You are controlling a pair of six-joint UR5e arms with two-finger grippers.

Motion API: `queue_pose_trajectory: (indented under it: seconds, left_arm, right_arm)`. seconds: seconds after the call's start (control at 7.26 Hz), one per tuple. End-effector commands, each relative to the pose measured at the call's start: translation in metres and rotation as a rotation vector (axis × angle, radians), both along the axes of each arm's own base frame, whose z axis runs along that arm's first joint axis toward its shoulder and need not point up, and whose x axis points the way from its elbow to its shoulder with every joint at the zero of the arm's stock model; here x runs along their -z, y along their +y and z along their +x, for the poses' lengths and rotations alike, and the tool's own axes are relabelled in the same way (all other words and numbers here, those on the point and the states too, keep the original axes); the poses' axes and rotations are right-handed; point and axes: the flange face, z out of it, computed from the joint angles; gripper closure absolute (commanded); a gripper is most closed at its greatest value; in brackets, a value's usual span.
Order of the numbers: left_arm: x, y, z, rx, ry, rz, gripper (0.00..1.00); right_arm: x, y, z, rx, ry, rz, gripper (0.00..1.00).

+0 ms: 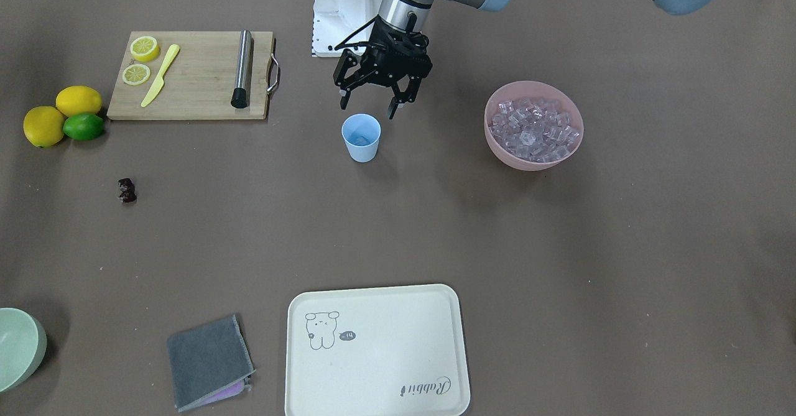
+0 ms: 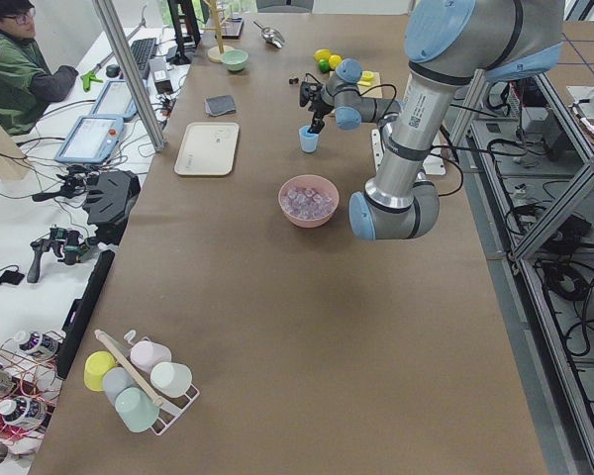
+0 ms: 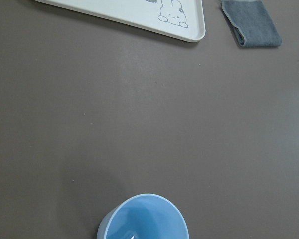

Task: Put ice and cherries in cup
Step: 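Open the left gripper to drop the ice into the blue cup, then move the left gripper back over the pink ice bowl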

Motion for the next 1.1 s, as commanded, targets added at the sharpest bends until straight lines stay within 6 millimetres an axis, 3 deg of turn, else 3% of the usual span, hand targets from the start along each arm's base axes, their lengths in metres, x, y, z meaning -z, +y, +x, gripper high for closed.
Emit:
queue_pose_trajectory:
  seconds: [0.0,0.14,0.28,0.41,0.69,0.96]
  left_arm:
    - [-0.026,0.01,-0.054,-0.055,-0.127,0.076,0.02]
    - [-0.031,0.01,-0.085,-0.11,-0.261,0.05,0.02]
    - [-0.04,-0.011,-0.116,-0.154,-0.363,0.004,0.02]
    - [-0.049,-0.025,-0.128,-0.204,-0.455,0.07,0.02]
    - [-0.097,-0.036,-0.151,-0.286,-0.601,0.138,0.02]
    - [-0.11,-0.035,-0.153,-0.294,-0.617,0.13,0.02]
  right_arm:
    - [-0.001,0.001,0.0,-0.001,-0.003,0.006,0.0]
    - [-0.001,0.001,0.0,-0.002,-0.003,0.005,0.0]
    - [-0.001,0.001,0.0,-0.002,-0.003,0.004,0.0]
    - [-0.002,0.001,0.0,-0.002,-0.003,0.004,0.0]
    - [-0.003,0.002,-0.001,0.0,-0.007,0.0,0.0]
    - [-0.003,0.002,-0.001,0.001,-0.01,-0.001,0.0]
